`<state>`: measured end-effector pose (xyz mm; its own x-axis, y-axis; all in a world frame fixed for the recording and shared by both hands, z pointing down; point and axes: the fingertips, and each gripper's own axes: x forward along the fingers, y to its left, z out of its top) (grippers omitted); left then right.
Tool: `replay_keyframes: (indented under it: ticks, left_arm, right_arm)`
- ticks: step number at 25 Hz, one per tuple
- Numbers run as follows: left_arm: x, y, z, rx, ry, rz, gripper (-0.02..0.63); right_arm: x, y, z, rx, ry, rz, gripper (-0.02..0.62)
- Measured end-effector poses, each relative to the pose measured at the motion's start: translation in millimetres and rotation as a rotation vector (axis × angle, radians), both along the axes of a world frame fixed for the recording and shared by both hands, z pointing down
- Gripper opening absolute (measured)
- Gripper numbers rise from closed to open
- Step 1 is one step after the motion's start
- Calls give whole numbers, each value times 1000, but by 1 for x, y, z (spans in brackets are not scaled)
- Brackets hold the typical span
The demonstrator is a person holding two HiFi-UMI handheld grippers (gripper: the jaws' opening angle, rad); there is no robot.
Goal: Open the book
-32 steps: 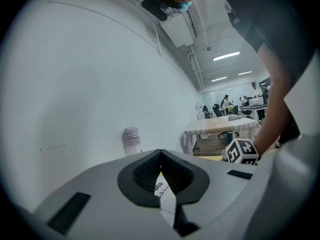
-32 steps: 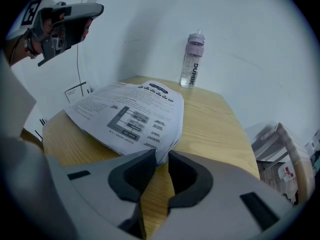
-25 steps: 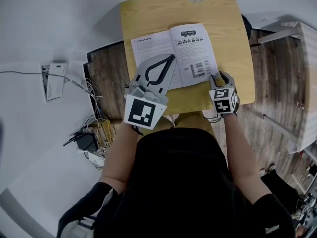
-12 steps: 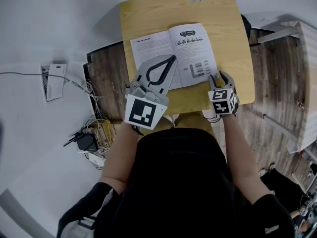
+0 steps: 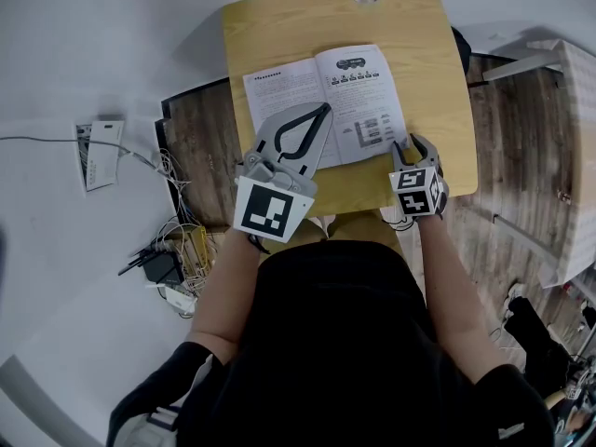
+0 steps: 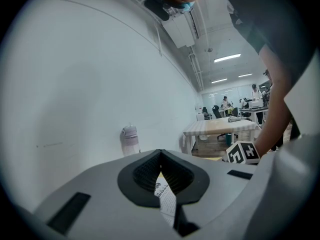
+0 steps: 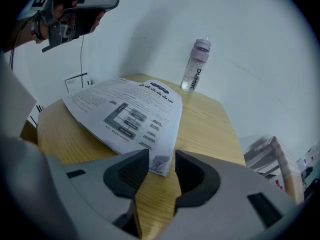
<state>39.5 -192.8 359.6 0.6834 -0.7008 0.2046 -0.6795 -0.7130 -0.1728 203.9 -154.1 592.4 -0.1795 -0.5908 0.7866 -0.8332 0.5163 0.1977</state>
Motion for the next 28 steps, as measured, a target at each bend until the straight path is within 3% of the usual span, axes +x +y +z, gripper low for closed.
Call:
replay_keyframes:
  ticks: [10, 28]
  left_arm:
    - [-2, -2, -1, 4, -2, -6, 11]
    - [-5, 0, -17, 37, 4, -16, 11]
  right_arm:
    - [-4, -3, -2, -12, 48, -47, 180]
    - [-19, -21, -52, 127, 20, -91, 184]
